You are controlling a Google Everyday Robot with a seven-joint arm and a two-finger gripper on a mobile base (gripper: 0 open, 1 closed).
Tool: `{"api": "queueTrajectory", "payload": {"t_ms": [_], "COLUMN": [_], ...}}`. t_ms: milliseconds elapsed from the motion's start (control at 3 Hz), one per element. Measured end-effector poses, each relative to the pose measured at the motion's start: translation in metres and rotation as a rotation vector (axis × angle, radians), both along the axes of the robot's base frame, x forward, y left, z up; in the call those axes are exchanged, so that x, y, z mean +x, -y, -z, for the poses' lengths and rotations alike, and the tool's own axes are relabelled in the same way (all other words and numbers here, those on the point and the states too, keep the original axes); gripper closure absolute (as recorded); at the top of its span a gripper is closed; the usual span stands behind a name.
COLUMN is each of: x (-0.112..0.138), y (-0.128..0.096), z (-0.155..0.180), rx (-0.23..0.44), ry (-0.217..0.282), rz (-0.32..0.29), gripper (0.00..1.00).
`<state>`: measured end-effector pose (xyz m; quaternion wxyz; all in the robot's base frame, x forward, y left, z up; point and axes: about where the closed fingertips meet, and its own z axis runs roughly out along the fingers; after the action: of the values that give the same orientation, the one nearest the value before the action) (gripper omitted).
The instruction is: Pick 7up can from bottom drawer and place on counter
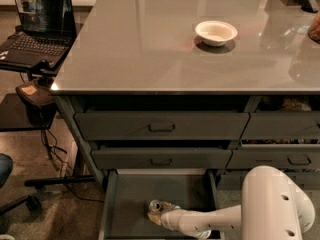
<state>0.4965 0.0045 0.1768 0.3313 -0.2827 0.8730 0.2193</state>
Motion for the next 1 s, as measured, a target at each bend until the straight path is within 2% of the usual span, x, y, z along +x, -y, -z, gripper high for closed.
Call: {"api": "queueTrajectory", "payload": {"t_ms": [333,667,1000], "x": [0.0,0.005,0.009], "y": [0.001,0.019,0.047], "z": [-0.005,-0.039,-0.113], "rx": [-0.005,-0.051,-0.094], "ry": [0.011,0.058,0.139], "rz": [-0.001,0.023,0.102], "gripper": [0.89,1.0,1.0]}}
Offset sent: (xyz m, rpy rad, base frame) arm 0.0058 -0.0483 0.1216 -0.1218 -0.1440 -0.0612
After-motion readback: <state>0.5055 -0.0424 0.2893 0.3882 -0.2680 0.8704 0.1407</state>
